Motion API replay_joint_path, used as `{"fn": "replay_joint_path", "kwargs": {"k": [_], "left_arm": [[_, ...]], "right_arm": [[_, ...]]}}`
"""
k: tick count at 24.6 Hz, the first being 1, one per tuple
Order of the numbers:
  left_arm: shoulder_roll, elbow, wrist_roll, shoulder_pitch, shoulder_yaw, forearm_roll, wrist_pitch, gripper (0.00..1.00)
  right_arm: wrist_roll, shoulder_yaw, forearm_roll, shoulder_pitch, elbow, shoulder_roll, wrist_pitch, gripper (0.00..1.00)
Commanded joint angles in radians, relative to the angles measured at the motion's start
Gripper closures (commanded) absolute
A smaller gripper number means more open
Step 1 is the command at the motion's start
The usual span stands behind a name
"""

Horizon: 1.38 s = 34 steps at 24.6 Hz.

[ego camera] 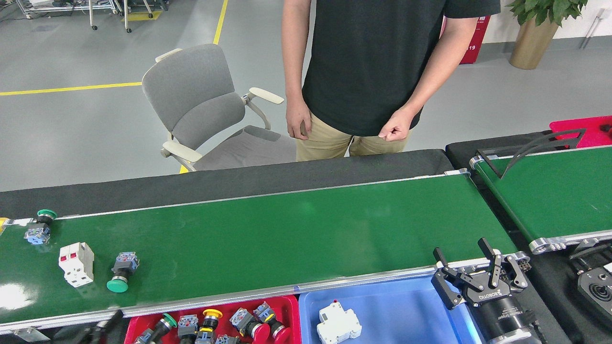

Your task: Pick switch part from conveyor to tray

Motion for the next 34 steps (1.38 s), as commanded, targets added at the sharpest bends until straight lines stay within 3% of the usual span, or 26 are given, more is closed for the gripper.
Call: {"fn": "replay_joint_path", "kwargs": {"k": [1, 7, 11, 18, 25, 27, 29, 30, 34], "left_arm": [[0.022, 0.036, 0.01, -0.022, 0.056, 0.005, 0.11, 0.0], [0.035, 0.073, 0.008, -0.031, 0.113, 0.006, 0.119, 0.0], [0.056, 0.13, -0.004, -0.12, 0.111, 0.005, 0.119, 0.0], [0.143, 0.389, -0.035, -0.327, 0.111, 0.003, 0.126, 0.0], [0.272, 0.671, -0.027, -0.481, 0.096, 0.005, 0.184, 0.03], [0.274, 0.696, -0.025, -0.496, 0.096, 0.005, 0.181, 0.2], [0.269, 0.701, -0.024, -0.496, 0.094, 0.008, 0.17, 0.58], [0.265, 0.702, -0.024, -0.496, 0.094, 0.008, 0.17, 0.7], [0.26, 0.717, -0.009, -0.495, 0.093, 0.012, 0.15, 0.89]], "right_arm": [[0.001, -0.005, -0.001, -0.01, -0.011, 0.0, 0.004, 0.0], [0.013, 0.006, 0.005, -0.016, -0.021, 0.015, 0.001, 0.0], [0.015, 0.006, 0.005, -0.018, -0.02, 0.017, -0.002, 0.0], [0.015, 0.044, 0.005, -0.007, -0.025, 0.011, -0.002, 0.0], [0.061, 0.072, 0.005, -0.011, -0.025, 0.044, -0.005, 0.0], [0.061, 0.081, 0.005, -0.011, -0.02, 0.048, -0.004, 0.0], [0.061, 0.084, 0.005, -0.013, -0.018, 0.051, -0.002, 0.0], [0.061, 0.084, 0.005, -0.011, -0.02, 0.051, -0.002, 0.0], [0.061, 0.086, 0.005, -0.013, -0.018, 0.054, -0.001, 0.0]]}}
